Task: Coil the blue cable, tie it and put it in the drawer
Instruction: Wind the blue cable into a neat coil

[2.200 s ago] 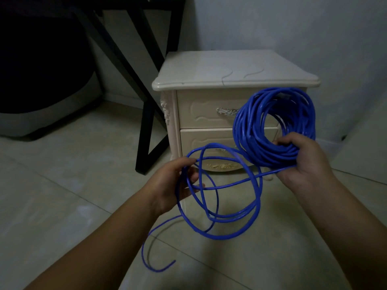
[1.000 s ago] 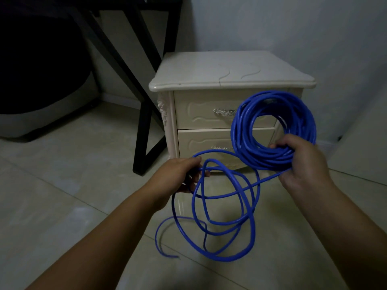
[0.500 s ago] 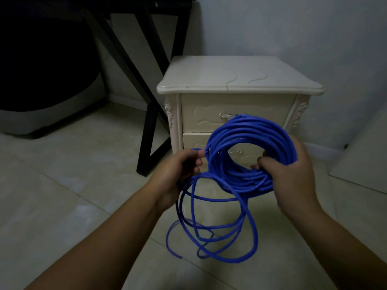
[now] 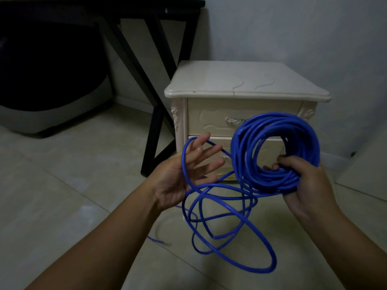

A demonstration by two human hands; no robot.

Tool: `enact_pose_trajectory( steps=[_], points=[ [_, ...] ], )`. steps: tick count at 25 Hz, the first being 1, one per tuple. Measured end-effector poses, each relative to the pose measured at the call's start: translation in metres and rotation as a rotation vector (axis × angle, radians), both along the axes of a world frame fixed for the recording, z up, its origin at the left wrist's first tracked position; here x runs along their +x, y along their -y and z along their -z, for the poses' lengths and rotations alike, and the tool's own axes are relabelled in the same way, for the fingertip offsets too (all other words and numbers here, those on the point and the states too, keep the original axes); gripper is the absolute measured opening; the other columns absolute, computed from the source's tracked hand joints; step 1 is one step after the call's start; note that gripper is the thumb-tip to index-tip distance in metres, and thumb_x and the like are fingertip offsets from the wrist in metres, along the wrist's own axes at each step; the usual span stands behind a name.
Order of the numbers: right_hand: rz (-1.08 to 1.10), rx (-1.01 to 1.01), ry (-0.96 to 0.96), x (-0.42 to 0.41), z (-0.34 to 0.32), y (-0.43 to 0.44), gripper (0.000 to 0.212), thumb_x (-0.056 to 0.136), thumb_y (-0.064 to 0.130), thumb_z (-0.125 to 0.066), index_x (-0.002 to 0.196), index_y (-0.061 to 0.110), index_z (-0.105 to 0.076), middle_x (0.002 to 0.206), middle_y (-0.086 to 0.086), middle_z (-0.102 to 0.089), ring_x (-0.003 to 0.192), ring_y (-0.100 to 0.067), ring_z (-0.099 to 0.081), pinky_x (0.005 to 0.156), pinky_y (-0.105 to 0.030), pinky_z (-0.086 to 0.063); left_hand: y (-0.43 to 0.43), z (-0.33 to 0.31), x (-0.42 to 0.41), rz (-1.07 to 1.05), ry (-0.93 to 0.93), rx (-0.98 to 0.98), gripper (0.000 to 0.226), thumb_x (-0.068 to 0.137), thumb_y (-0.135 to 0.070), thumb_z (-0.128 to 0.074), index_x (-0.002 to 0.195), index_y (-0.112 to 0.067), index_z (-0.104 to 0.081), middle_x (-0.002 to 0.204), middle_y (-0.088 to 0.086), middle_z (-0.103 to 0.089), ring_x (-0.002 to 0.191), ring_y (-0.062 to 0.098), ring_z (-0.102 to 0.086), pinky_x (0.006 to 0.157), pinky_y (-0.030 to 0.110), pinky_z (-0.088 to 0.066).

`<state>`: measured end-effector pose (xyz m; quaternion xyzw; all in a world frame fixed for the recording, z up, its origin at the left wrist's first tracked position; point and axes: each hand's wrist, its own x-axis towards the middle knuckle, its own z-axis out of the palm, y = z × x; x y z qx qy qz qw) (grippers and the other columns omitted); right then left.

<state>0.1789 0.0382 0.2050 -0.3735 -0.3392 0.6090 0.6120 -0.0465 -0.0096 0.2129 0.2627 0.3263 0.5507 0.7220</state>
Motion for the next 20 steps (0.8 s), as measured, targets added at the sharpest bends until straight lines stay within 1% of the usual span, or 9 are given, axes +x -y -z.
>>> enact_pose_trajectory(
  steps=[3, 6, 8, 10, 11, 14, 15, 17, 20],
  points=[
    [-0.004, -0.062, -0.134, 0.000, -0.002, 0.001, 0.017, 0.089, -0.004, -0.047, 0.080, 0.009, -0.054, 0.057, -0.001, -0.055, 0.052, -0.012, -0.057, 0.056, -0.024, -0.054, 0.002, -0.002, 0.000, 0.002, -0.056, 0.028, 0.035, 0.086, -0.032, -0.057, 0.118, -0.028, -0.069, 0.126, 0.006, -0.066, 0.108, 0.029, -0.065, 0.064, 0.033, -0.061],
    [0.012, -0.144, -0.272, 0.000, 0.004, 0.000, 0.016, 0.088, -0.002, -0.049, 0.082, 0.012, -0.054, 0.062, 0.000, -0.054, 0.056, -0.012, -0.057, 0.056, -0.022, -0.054, 0.001, 0.003, 0.002, 0.008, -0.125, 0.042, 0.048, 0.083, -0.047, -0.052, 0.128, -0.030, -0.059, 0.126, 0.004, -0.066, 0.110, 0.029, -0.064, 0.091, 0.043, -0.052],
    [-0.012, -0.185, -0.341, -0.001, 0.009, -0.003, 0.014, 0.080, -0.001, -0.056, 0.080, 0.013, -0.056, 0.066, -0.001, -0.057, 0.070, -0.015, -0.062, 0.069, -0.030, -0.059, 0.000, 0.006, 0.005, 0.011, -0.131, 0.038, 0.054, 0.085, -0.052, -0.047, 0.134, -0.031, -0.053, 0.128, 0.005, -0.065, 0.108, 0.027, -0.064, 0.099, 0.045, -0.046],
    [-0.055, -0.222, -0.380, 0.001, 0.008, -0.007, 0.027, 0.056, 0.002, -0.071, 0.079, 0.012, -0.060, 0.081, -0.005, -0.060, 0.089, -0.023, -0.064, 0.086, -0.043, -0.057, 0.000, 0.008, 0.006, 0.023, -0.107, 0.022, 0.058, 0.083, -0.053, -0.049, 0.136, -0.029, -0.051, 0.129, 0.006, -0.064, 0.108, 0.028, -0.064, 0.102, 0.047, -0.042],
    [-0.078, -0.231, -0.345, 0.002, 0.006, -0.008, 0.032, 0.049, 0.003, -0.073, 0.078, 0.011, -0.061, 0.085, -0.008, -0.059, 0.091, -0.026, -0.064, 0.087, -0.046, -0.055, 0.000, 0.008, 0.006, 0.029, -0.112, 0.034, 0.058, 0.083, -0.052, -0.050, 0.135, -0.027, -0.051, 0.129, 0.007, -0.064, 0.110, 0.029, -0.064, 0.103, 0.047, -0.043],
    [-0.146, -0.143, 0.033, 0.000, 0.000, -0.005, 0.013, 0.076, -0.004, -0.060, 0.083, 0.005, -0.057, 0.068, -0.010, -0.054, 0.064, -0.023, -0.059, 0.065, -0.039, -0.056, -0.002, 0.009, 0.006, 0.062, -0.282, 0.155, 0.050, 0.086, -0.044, -0.050, 0.130, -0.021, -0.055, 0.120, 0.003, -0.069, 0.111, 0.022, -0.066, 0.090, 0.038, -0.056],
    [-0.156, -0.095, 0.209, -0.004, -0.001, -0.001, 0.017, 0.080, -0.008, -0.055, 0.091, 0.005, -0.056, 0.063, -0.011, -0.053, 0.057, -0.023, -0.058, 0.062, -0.040, -0.054, -0.002, 0.007, 0.004, 0.071, -0.403, 0.215, 0.045, 0.088, -0.043, -0.052, 0.126, -0.021, -0.057, 0.114, -0.001, -0.071, 0.107, 0.018, -0.067, 0.084, 0.032, -0.057],
    [-0.188, -0.017, 0.501, -0.011, 0.001, 0.007, 0.030, 0.080, -0.011, -0.056, 0.104, 0.008, -0.058, 0.060, -0.015, -0.056, 0.054, -0.026, -0.060, 0.061, -0.044, -0.053, -0.004, 0.004, -0.001, 0.111, -0.647, 0.300, 0.045, 0.085, -0.043, -0.064, 0.126, -0.026, -0.058, 0.110, -0.005, -0.070, 0.102, 0.014, -0.067, 0.083, 0.026, -0.054],
    [-0.224, 0.028, 0.817, -0.018, 0.001, 0.017, 0.035, 0.077, -0.007, -0.061, 0.100, 0.019, -0.060, 0.066, -0.015, -0.063, 0.056, -0.025, -0.063, 0.058, -0.038, -0.054, -0.003, 0.001, -0.001, 0.177, -0.802, 0.344, 0.059, 0.073, -0.030, -0.079, 0.125, -0.037, -0.054, 0.116, -0.009, -0.065, 0.105, 0.008, -0.064, 0.086, 0.020, -0.052]
  ],
)
